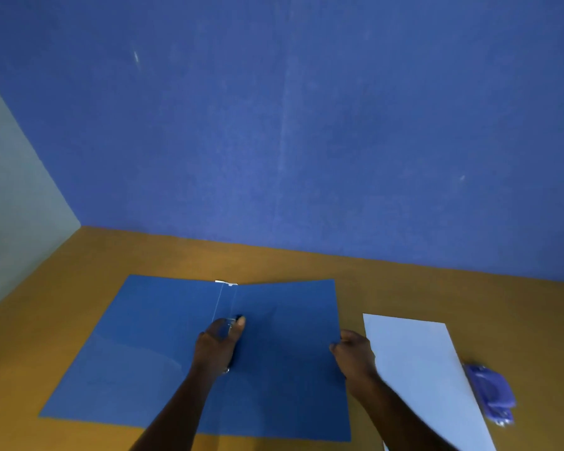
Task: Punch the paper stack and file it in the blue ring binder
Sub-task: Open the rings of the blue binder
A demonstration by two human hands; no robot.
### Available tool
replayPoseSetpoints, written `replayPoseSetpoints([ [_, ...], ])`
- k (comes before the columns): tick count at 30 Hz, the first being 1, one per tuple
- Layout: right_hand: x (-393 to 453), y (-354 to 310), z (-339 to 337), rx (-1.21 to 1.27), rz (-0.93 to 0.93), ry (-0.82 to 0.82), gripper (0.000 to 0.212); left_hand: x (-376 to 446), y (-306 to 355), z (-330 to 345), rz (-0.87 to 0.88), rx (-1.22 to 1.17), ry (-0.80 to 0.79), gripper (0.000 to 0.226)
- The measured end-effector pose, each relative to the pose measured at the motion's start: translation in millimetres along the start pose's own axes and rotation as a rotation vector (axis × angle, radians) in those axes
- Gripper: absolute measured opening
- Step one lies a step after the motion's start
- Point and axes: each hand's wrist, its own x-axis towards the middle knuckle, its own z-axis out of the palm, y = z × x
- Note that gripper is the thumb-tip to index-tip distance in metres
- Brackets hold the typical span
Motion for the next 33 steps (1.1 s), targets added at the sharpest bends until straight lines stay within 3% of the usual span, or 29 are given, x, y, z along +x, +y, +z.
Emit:
replayPoseSetpoints([
  [5, 13.7, 20.4, -56.9, -0.036, 0.062, 0.065, 0.040, -14.6, 6.1, 46.0, 0.029, 0.017, -0.120, 0.062],
  [8, 22.1, 32.5, -86.1, -0.035, 0.081, 0.111, 0.042, -29.0, 17.4, 71.3, 0.040, 0.037, -0.178, 0.058],
  [12, 30.9, 48.7, -114.2, -0.077, 0.085, 0.176, 0.036, -42.7, 25.8, 100.1, 0.059, 0.081, -0.228, 0.078],
  [16, 33.8, 59.5, -134.0, -0.135, 0.105, 0.225, 0.031, -55.7, 33.8, 120.7, 0.073, 0.118, -0.268, 0.080],
  [20, 43.5, 76.5, -146.5, -0.211, 0.117, 0.254, 0.041, -63.1, 35.2, 131.0, 0.057, 0.110, -0.313, 0.103],
  [29, 45.2, 88.9, -148.1, -0.471, 0.076, 0.213, 0.041, -67.9, 40.7, 135.3, 0.061, 0.191, -0.339, 0.089],
  [33, 43.9, 86.4, -145.7, -0.649, 0.066, 0.244, 0.041, -58.7, 38.1, 125.9, 0.140, 0.308, -0.398, 0.102],
])
